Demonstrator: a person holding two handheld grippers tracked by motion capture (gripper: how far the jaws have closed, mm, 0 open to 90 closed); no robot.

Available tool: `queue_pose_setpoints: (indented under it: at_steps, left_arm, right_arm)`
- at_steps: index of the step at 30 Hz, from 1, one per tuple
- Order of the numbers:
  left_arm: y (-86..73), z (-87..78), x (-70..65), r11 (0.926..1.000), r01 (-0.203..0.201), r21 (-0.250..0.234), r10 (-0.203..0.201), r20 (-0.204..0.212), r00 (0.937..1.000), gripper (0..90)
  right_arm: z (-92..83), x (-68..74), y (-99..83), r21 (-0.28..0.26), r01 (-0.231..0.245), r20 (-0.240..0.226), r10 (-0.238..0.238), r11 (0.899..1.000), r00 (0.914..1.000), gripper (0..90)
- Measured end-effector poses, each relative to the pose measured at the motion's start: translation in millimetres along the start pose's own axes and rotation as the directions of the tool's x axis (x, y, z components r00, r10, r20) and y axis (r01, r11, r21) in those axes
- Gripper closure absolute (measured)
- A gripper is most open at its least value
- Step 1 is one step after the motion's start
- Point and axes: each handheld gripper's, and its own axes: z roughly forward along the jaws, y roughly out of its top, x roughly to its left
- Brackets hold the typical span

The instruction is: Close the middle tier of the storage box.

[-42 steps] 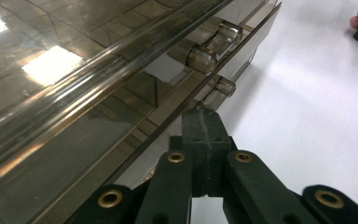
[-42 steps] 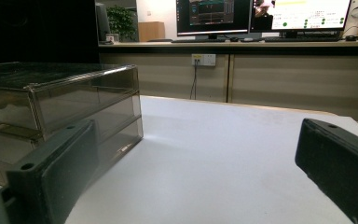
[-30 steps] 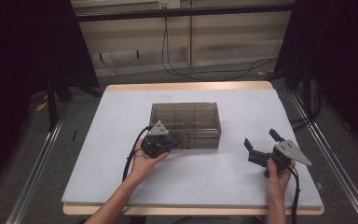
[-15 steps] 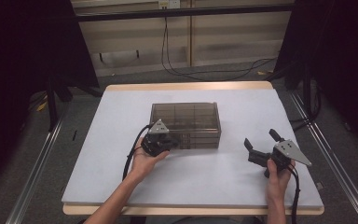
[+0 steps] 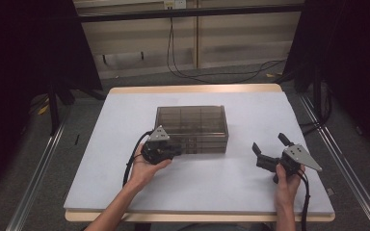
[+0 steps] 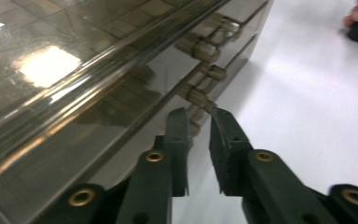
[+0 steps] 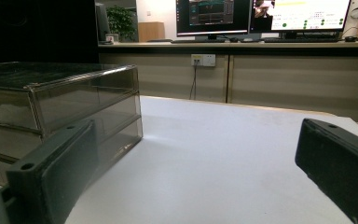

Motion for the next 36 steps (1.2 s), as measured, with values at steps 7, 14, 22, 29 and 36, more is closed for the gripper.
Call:
queue_pose_setpoints:
  at_steps: [7, 14, 22, 29, 36]
  left_arm:
    - [-0.6, -9.8, -6.7, 0.9999, -0.016, -0.004, 0.016, -0.031, 0.9994, 51.5]
    - [-4.0, -14.4, -9.5, 1.0000, 0.003, 0.000, -0.003, -0.049, 0.9988, 22.9]
    - [-9.5, -29.2, -9.9, 0.9998, 0.011, -0.015, -0.012, -0.062, 0.9980, 12.5]
    - [-18.8, -45.1, -7.0, 0.9987, 0.044, -0.026, -0.046, -0.066, 0.9968, 7.9]
    - [-30.1, -60.1, -5.3, 0.9987, 0.044, -0.024, -0.045, -0.056, 0.9974, 4.1]
  right_arm:
    - [0.0, 0.0, 0.0, -0.001, 0.001, 0.000, -0.001, 1.000, 1.0000, 0.0]
    - [-0.1, 0.1, 0.0, 0.000, 0.001, 0.000, -0.001, 1.000, 1.0000, 0.0]
    - [0.1, 0.1, 0.0, 0.000, 0.001, 0.001, -0.001, 1.000, 1.0000, 0.0]
    - [0.0, 0.1, 0.0, 0.001, 0.001, 0.001, -0.001, 1.000, 1.0000, 0.0]
    - [-0.1, 0.2, 0.0, 0.001, 0.001, 0.003, -0.001, 1.000, 1.0000, 0.0]
